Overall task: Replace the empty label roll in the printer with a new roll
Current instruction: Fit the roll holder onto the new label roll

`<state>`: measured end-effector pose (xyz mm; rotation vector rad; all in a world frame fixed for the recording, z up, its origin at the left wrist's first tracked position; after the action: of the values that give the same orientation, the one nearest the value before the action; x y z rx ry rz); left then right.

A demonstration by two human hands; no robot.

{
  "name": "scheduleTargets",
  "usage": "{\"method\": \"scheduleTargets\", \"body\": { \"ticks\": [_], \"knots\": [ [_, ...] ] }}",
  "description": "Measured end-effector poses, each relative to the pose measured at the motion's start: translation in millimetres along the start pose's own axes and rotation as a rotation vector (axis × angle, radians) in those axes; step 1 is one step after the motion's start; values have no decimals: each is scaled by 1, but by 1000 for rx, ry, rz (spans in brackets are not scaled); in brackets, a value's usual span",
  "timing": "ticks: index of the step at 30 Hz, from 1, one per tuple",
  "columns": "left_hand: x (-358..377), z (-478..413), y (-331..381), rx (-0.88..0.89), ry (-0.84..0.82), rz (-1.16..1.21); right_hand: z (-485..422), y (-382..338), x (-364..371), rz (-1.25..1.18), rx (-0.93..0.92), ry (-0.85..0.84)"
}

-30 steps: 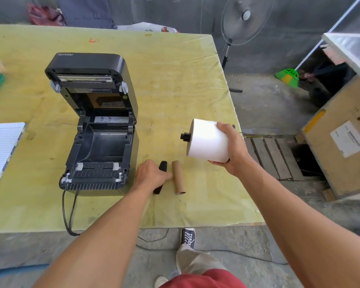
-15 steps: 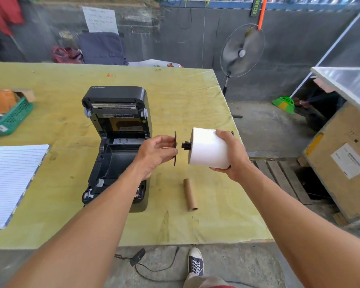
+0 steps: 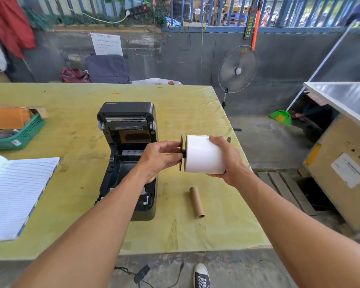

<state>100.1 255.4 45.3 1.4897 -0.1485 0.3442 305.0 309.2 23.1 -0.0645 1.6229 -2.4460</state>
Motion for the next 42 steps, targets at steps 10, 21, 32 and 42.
{"method": "scheduleTargets", "body": {
  "ticks": [10, 21, 32, 42],
  "knots": [
    [2, 9, 9, 54, 50, -63, 8, -4, 3, -13, -8, 5],
    [6, 12, 5, 18, 98, 33, 12, -8, 6, -11, -26, -9],
    [21, 34, -14, -47, 223, 64, 11, -2, 15, -2, -28, -11],
    [9, 65, -1, 111, 371, -4, 28, -7, 62, 27, -91, -74]
  ]
}}
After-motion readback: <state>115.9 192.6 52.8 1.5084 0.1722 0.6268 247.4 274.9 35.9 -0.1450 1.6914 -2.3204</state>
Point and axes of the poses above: each hand's wrist, its own z-axis away from the middle knuckle, its own x-axis out of the palm, y = z × x, the point moved 8 cm from there along -z, towards the middle knuckle, and after that the axes turned 12 degrees about z, right-handed, at the moved point
